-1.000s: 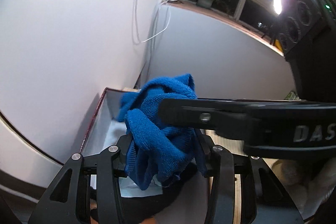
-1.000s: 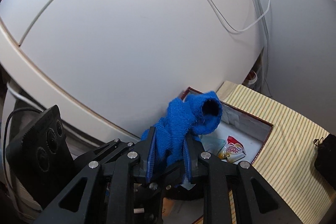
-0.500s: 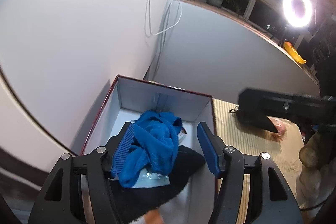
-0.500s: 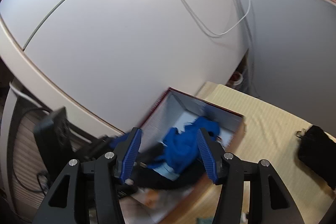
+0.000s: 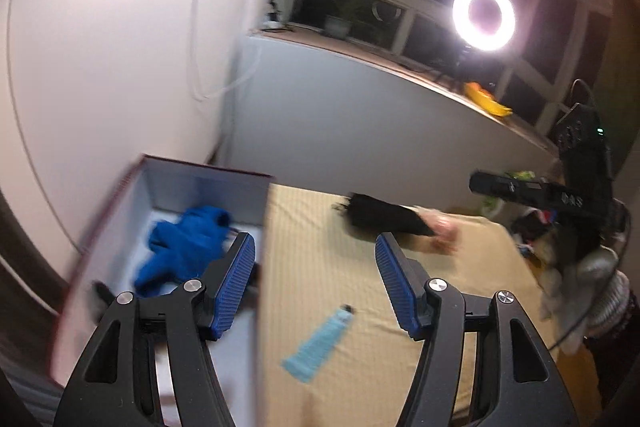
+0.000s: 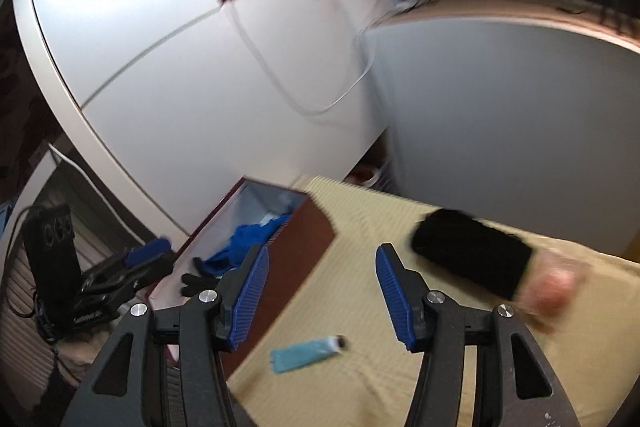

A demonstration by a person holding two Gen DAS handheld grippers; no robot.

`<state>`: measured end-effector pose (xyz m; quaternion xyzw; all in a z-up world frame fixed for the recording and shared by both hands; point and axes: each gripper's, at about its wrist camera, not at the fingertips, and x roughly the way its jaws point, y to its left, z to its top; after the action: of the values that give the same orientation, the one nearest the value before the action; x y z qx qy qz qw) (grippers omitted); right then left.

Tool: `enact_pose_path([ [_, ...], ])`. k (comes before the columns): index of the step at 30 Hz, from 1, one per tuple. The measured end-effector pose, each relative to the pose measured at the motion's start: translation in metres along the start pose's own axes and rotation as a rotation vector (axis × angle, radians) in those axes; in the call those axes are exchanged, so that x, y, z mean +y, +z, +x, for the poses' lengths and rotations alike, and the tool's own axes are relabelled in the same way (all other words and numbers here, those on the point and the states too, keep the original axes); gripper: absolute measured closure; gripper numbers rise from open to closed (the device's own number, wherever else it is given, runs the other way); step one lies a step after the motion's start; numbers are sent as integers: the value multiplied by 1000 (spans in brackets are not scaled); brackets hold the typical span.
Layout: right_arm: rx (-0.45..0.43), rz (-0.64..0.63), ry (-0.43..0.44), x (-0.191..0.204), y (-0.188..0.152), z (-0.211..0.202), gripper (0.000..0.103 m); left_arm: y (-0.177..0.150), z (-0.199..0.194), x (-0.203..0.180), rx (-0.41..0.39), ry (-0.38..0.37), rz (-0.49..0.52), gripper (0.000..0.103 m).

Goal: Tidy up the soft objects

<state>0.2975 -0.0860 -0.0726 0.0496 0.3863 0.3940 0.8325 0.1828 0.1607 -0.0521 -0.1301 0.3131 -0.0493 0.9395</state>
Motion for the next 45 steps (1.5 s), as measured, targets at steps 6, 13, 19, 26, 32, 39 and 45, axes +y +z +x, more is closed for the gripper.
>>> enact_pose_path([
  [6, -72, 31, -42, -50, -2, -32, 31, -27, 17, -39, 41, -83, 11, 41],
  [13, 86, 74, -78, -98, 25, 12, 31, -51, 18, -61, 49, -91, 42, 41],
  [19, 190, 220, -60, -139, 38, 83, 32, -55, 2, -64, 5, -39, 99, 41],
  [26, 264, 257, -123, -157, 42, 153, 65, -51, 1, -55, -2, -23, 107, 41],
  [32, 287, 332, -217, -187, 43, 184, 74, -53, 7, -54, -2, -32, 113, 41],
  [39, 341, 361, -284, -204, 32, 198, 77, -55, 8, -52, 7, -49, 97, 41],
  [45, 384, 342, -273, -196, 25, 199, 78, -53, 2, -50, -4, -48, 88, 41],
])
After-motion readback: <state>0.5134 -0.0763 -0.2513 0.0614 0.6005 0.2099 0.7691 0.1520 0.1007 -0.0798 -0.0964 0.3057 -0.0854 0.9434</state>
